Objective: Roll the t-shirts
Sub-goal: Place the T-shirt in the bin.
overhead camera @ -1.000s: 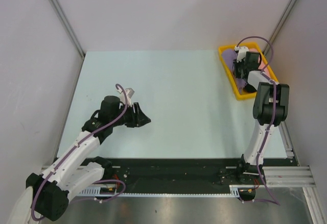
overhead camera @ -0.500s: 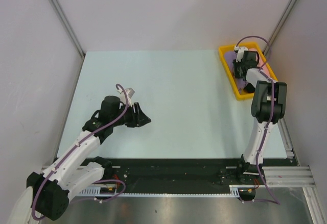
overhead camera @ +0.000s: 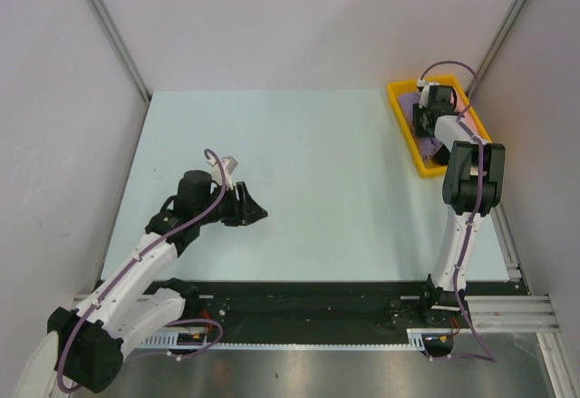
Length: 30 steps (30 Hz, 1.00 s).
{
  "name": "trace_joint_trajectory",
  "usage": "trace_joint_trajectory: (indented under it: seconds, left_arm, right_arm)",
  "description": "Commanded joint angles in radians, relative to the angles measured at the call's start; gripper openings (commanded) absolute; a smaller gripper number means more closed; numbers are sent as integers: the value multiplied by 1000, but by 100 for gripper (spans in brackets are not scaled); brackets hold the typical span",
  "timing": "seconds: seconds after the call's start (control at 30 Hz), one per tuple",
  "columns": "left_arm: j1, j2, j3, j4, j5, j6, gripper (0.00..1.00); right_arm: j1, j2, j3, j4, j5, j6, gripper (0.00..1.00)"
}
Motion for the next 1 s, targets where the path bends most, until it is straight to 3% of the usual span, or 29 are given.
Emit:
trace_joint_trajectory:
  seconds: [0.0,0.13,0.43,0.77,0.97]
  left_arm:
    - [13,-23,-7,35,26,19,52]
    - [19,-20,-7,44,34,17,53]
    - [33,-17,-9,55,43,11,53]
    - [54,-14,-12,64,54,5,54]
    - [62,-25,-15,73,45,-4,58]
  right_arm:
    - [-6,-38,-2,-81,37,38,41]
    - [-5,-58,15,-90,20,40,54]
    - [-8,-99,56,-117,28,69,68]
    - [-3,-124,151,-183,49,124,69]
    - [32,-217,153,-196,69,195,70]
